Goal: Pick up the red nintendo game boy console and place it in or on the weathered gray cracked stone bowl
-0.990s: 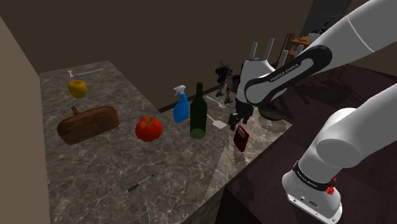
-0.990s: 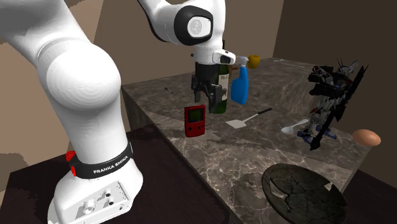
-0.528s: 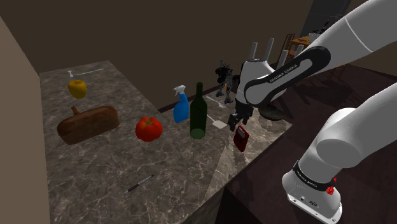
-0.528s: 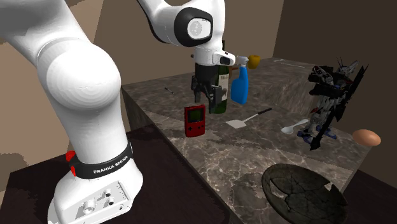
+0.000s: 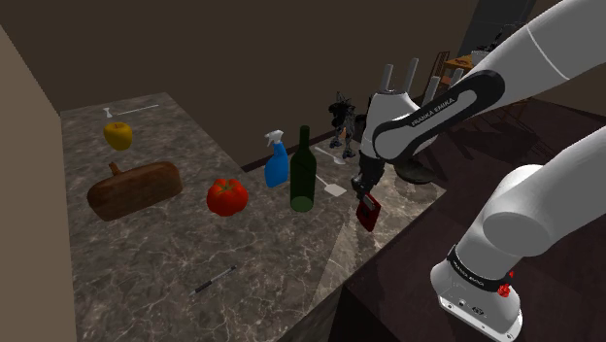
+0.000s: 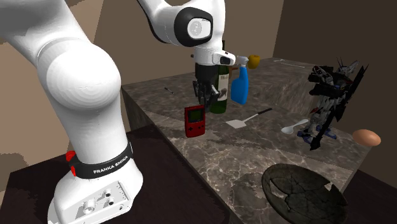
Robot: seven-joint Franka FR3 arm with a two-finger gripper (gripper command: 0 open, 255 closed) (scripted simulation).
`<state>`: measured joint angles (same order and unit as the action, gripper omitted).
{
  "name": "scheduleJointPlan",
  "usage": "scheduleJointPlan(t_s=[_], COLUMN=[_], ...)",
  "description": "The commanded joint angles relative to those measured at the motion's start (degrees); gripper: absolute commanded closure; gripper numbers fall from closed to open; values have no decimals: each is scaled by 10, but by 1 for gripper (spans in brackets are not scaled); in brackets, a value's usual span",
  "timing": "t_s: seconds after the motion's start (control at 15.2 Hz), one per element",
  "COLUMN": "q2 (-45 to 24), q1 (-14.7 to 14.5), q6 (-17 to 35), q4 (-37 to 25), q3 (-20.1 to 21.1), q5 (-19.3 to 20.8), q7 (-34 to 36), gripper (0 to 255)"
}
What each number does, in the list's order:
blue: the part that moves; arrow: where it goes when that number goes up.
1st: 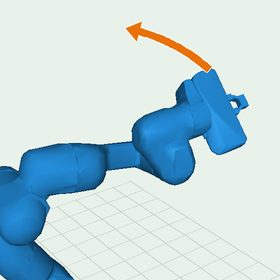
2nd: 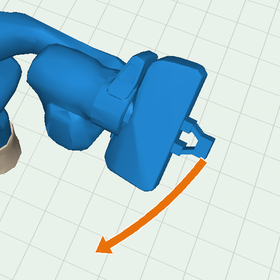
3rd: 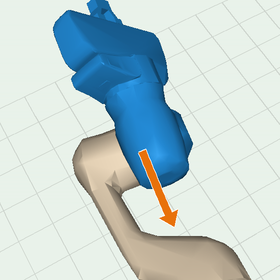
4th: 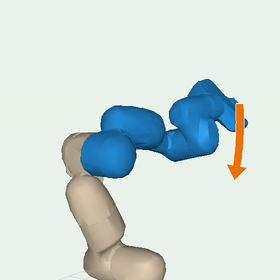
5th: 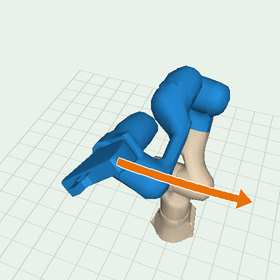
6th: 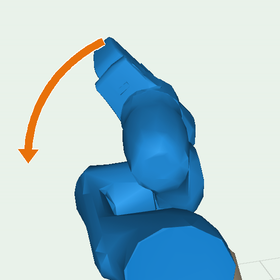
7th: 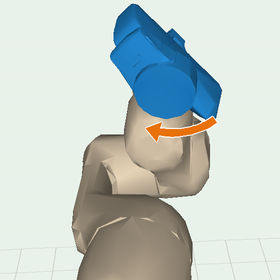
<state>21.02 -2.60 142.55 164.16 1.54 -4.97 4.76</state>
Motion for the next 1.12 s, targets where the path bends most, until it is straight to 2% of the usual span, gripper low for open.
scheduleJointPlan(t_s=[0.0, 1.06], q2=[0, 107], q1=[0, 4], q6=[0, -160], q4=[0, -52], q3=[0, 0], q5=[0, 9], q7=[0, 9], gripper=[255, 255])
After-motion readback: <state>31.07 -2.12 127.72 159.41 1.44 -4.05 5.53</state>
